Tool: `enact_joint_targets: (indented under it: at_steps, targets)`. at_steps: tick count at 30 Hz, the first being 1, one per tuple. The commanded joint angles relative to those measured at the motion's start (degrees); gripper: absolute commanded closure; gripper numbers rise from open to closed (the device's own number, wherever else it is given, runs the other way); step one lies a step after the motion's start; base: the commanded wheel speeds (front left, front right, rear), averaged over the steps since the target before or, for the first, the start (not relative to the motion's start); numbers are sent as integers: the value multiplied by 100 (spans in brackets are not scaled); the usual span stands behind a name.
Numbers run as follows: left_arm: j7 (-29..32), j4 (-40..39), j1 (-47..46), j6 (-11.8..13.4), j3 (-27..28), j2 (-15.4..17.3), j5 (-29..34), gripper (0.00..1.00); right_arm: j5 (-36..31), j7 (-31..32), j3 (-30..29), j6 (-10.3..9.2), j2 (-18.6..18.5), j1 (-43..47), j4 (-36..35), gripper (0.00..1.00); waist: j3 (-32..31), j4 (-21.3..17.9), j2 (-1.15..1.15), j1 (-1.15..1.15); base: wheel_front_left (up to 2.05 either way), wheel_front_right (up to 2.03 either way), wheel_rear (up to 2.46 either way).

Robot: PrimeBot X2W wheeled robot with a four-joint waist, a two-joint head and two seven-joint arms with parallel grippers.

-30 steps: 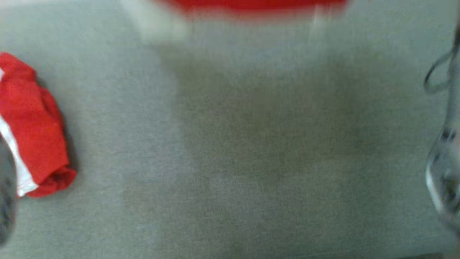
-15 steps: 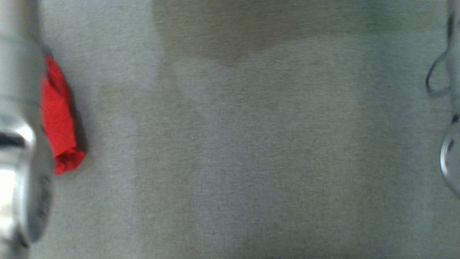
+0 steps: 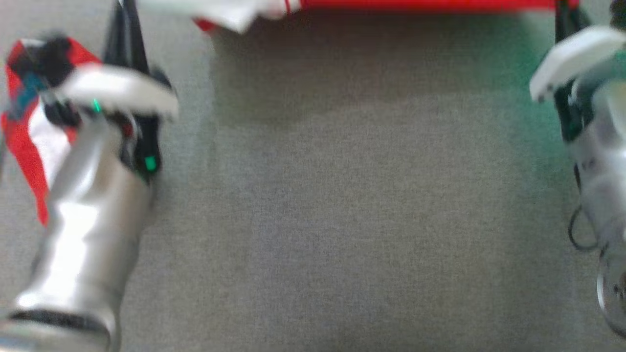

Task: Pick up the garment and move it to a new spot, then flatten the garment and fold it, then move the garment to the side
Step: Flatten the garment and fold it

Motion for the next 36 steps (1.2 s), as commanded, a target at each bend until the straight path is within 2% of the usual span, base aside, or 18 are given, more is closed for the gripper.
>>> enact_joint_targets:
  at_steps: [1,9,15,22,26,31,36]
  targets:
    - [-68,-258,119,14,88,394,-63,100,109,41,140,37,-92,138,-99,100,-279,33,0,1,0,0,0]
    - [26,-1031,1463,13,-532,739,-57,100,901,560,966,37,-241,1014,-106,100,-982,50,0,1,0,0,0]
    - [128,-1728,2362,122,-733,1043,61,100,1702,1039,1765,37,-335,1836,-656,100,-1402,-19,0,1,0,0,0]
    - [387,-2884,3425,527,-960,1412,235,100,2674,1508,2531,37,-927,2880,-1826,100,-1873,-101,0,1,0,0,0]
    - [515,-3596,4065,816,-1059,1608,309,100,3098,1708,2683,37,-1235,3439,-2466,100,-2113,-138,0,1,0,0,0]
    - [587,-4383,4730,1195,-1058,1767,308,100,3390,2026,2675,37,-1555,4112,-3310,100,-2260,-134,0,1,0,0,0]
    - [635,-4900,5227,1474,-1084,1874,323,100,3440,2480,2392,37,-1697,4790,-4091,100,-2343,-107,0,1,0,0,0]
